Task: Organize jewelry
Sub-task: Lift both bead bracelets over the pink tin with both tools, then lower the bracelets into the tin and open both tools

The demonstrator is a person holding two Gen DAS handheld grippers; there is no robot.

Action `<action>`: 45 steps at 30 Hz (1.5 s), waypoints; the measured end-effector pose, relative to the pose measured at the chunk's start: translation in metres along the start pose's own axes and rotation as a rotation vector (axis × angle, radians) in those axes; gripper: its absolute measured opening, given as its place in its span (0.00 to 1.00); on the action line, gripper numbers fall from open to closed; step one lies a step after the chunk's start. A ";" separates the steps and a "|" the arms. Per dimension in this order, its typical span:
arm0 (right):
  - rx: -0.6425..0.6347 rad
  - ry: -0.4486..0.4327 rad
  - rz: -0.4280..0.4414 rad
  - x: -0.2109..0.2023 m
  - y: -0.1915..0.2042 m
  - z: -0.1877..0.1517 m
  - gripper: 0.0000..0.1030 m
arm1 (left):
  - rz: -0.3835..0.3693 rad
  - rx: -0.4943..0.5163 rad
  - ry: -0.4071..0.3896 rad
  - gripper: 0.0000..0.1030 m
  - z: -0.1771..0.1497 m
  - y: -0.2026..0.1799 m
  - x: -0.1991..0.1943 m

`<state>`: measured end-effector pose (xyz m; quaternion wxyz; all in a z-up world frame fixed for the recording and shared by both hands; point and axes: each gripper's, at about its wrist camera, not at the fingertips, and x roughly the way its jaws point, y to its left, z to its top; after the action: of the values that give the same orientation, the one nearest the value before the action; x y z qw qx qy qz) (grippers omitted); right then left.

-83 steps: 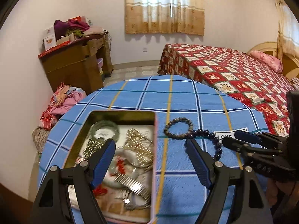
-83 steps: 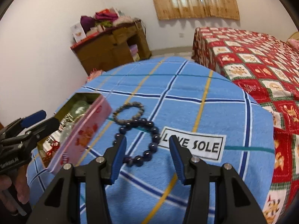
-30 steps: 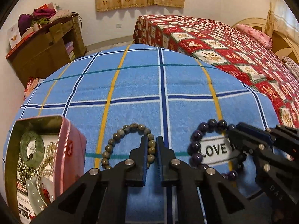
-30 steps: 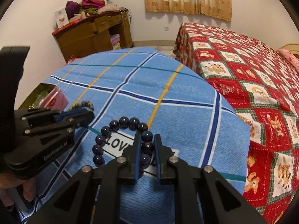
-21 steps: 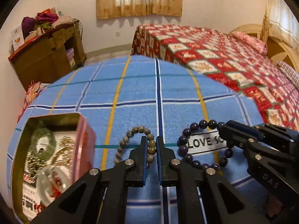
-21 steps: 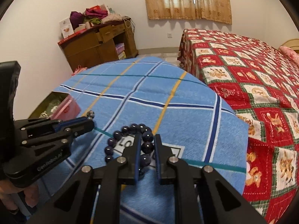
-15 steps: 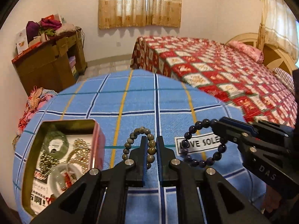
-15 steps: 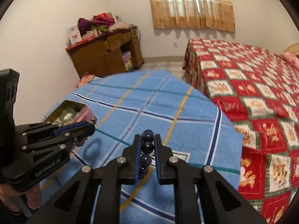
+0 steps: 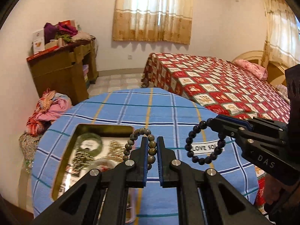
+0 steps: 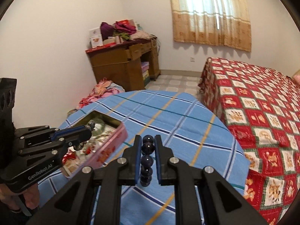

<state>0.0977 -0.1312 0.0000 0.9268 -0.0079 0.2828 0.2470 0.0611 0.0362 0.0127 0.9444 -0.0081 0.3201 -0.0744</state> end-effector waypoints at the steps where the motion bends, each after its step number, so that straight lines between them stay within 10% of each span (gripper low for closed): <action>1: -0.007 0.000 0.005 0.000 0.004 0.001 0.15 | 0.007 -0.005 -0.002 0.08 -0.001 0.004 -0.002; 45: -0.236 0.034 0.150 0.051 0.126 0.015 0.15 | 0.149 -0.175 0.055 0.08 -0.039 0.103 0.001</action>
<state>0.0837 0.0052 0.0018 0.8935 -0.0997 0.2671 0.3470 0.0518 0.1388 -0.0255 0.9339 -0.0644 0.3510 0.0239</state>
